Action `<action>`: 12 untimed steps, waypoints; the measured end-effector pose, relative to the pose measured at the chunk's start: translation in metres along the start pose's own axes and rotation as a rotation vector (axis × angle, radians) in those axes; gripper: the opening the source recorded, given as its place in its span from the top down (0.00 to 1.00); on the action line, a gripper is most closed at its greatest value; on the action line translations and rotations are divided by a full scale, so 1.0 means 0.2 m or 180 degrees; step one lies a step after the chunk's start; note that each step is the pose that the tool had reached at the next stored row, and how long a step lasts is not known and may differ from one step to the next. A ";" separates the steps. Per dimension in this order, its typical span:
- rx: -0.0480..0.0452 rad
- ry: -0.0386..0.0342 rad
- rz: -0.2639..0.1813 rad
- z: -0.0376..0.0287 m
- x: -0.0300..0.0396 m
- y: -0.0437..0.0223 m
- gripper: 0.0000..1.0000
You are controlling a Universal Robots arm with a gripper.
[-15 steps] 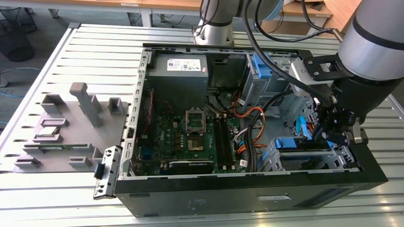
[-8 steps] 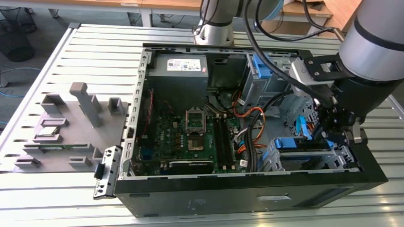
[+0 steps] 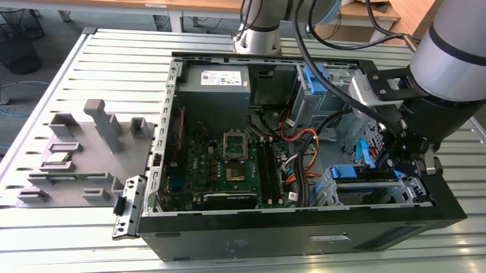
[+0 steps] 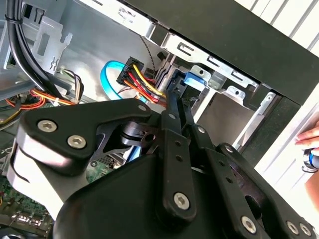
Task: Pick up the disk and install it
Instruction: 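Insert the second disk wire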
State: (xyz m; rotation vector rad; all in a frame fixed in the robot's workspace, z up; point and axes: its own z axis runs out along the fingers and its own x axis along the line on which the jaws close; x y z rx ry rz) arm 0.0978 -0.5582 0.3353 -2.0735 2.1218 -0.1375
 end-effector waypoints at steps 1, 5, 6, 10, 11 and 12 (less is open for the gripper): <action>0.0000 -0.0010 0.0002 0.000 0.002 0.000 0.84; -0.0001 -0.0058 0.0011 0.000 0.012 0.000 0.84; -0.0001 -0.0063 0.0012 0.000 0.015 0.000 0.84; -0.0001 -0.0067 0.0013 -0.001 0.024 -0.001 0.84; -0.0001 -0.0069 0.0013 -0.001 0.025 -0.001 0.84; -0.0001 -0.0071 0.0014 0.000 0.027 -0.001 0.84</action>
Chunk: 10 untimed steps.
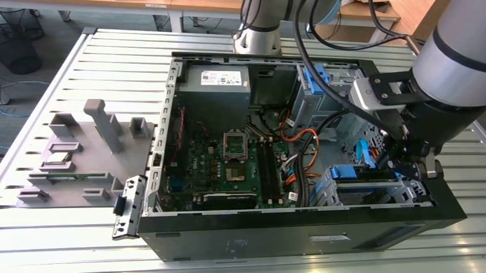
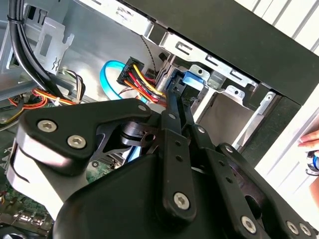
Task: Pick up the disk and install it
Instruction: 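Insert the second disk wire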
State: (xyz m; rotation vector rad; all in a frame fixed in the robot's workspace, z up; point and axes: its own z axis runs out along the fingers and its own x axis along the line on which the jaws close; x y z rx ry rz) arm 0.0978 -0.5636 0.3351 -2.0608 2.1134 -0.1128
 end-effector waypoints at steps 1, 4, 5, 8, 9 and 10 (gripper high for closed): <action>0.0000 -0.0002 0.0000 0.000 0.002 0.000 0.84; 0.0000 -0.0015 0.0003 0.001 0.004 0.000 0.84; 0.0000 -0.0028 0.0006 0.001 0.004 0.000 0.84; -0.0001 -0.0054 0.0010 0.001 0.005 0.000 0.84; -0.0001 -0.0055 0.0011 0.001 0.005 0.000 0.84; -0.0001 -0.0055 0.0011 0.001 0.006 0.000 0.84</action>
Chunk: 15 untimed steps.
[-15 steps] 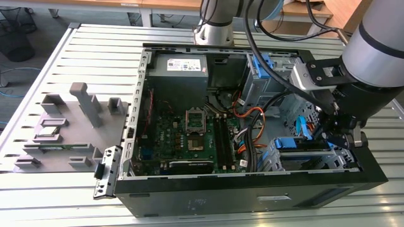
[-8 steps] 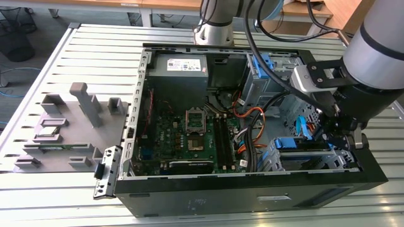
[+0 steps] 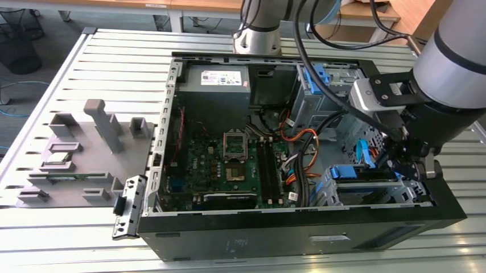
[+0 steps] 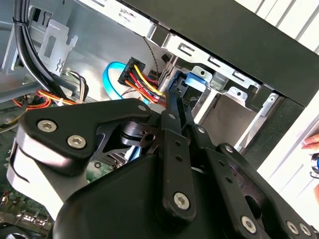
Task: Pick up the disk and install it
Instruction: 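Insert the second disk wire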
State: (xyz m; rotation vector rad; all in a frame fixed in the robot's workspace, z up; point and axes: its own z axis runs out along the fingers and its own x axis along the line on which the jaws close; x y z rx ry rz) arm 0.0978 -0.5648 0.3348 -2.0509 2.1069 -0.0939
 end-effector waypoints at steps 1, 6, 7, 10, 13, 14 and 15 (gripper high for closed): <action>0.0000 0.0000 0.0000 0.000 0.001 0.000 0.84; 0.0001 -0.0003 0.0005 0.003 0.005 0.000 0.84; 0.0001 -0.0003 0.0005 0.004 0.006 0.001 0.84; 0.0001 -0.0004 0.0006 0.007 0.006 0.001 0.84; 0.0000 -0.0003 0.0006 0.008 0.006 0.001 0.84; 0.0000 -0.0003 0.0006 0.008 0.006 0.001 0.84; 0.0000 -0.0004 0.0006 0.009 0.006 0.002 0.84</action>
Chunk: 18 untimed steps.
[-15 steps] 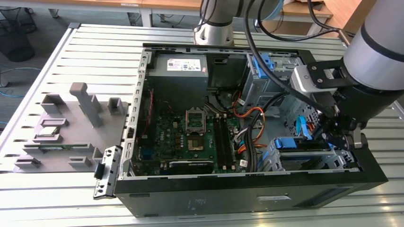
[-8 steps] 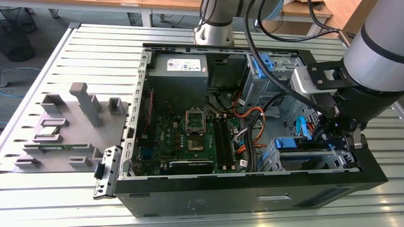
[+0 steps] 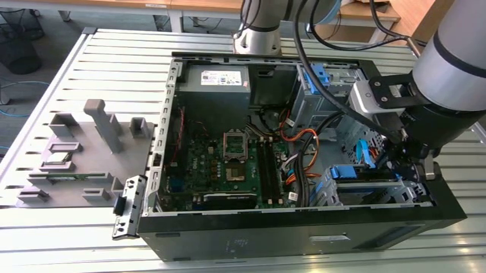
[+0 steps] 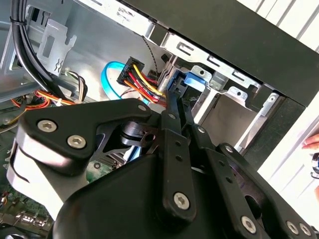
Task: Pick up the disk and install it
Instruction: 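Insert the second disk wire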
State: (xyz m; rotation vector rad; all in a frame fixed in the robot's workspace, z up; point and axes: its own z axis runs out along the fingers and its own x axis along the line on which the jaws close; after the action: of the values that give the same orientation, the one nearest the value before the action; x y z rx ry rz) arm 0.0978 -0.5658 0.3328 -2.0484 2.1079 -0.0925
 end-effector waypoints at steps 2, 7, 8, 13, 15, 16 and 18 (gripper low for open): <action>0.0000 -0.0001 0.0000 0.004 0.000 0.001 0.84; 0.0000 0.0000 0.0000 0.011 0.001 0.002 0.84; 0.0000 0.0000 0.0000 0.011 0.001 0.002 0.84; 0.0000 0.0000 0.0000 0.023 0.002 0.004 0.84; 0.0000 0.0001 0.0000 0.027 0.003 0.005 0.84; 0.0000 0.0001 0.0000 0.029 0.003 0.005 0.84; 0.0000 0.0002 0.0000 0.032 0.003 0.006 0.84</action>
State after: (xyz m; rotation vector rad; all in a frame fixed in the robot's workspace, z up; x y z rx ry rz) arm 0.0978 -0.5659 0.3263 -2.0488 2.1082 -0.0931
